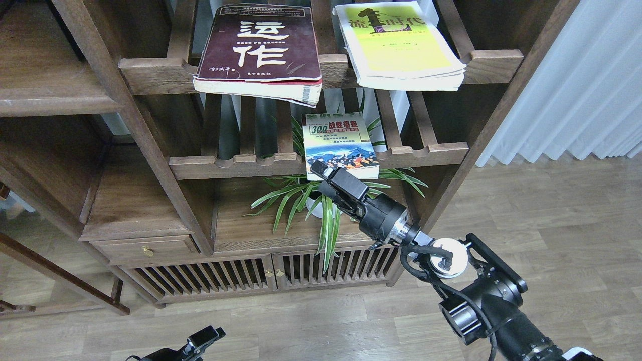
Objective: Organize books on shelf
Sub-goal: 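Reach the right gripper up toward the small blue book on the middle shelf, then grasp the small blue book with the right gripper and pull it out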
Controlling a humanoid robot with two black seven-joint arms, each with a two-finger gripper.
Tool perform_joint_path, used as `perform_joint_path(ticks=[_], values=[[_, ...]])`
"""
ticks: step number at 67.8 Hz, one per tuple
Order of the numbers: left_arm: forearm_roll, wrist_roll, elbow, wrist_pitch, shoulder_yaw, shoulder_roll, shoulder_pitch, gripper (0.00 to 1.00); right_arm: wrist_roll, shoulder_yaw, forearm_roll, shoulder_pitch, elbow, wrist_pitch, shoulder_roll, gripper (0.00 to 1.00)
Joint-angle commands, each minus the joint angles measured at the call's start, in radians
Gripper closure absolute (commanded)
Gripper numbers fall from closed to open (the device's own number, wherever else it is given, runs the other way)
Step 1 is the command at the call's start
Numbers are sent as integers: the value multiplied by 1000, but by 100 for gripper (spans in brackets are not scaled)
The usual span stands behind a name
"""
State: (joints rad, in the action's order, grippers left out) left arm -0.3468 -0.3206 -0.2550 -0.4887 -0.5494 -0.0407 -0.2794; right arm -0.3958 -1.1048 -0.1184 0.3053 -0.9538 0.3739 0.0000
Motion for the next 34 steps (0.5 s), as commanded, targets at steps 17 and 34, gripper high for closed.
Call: perform_joint_path(ticks=[17,34], values=[[2,0,0,0,-4,1,6,0,28,-9,6,87,158,-29,0,0],[0,0,5,0,-4,-1,8,0,80,-30,8,152,242,-64,0,0]])
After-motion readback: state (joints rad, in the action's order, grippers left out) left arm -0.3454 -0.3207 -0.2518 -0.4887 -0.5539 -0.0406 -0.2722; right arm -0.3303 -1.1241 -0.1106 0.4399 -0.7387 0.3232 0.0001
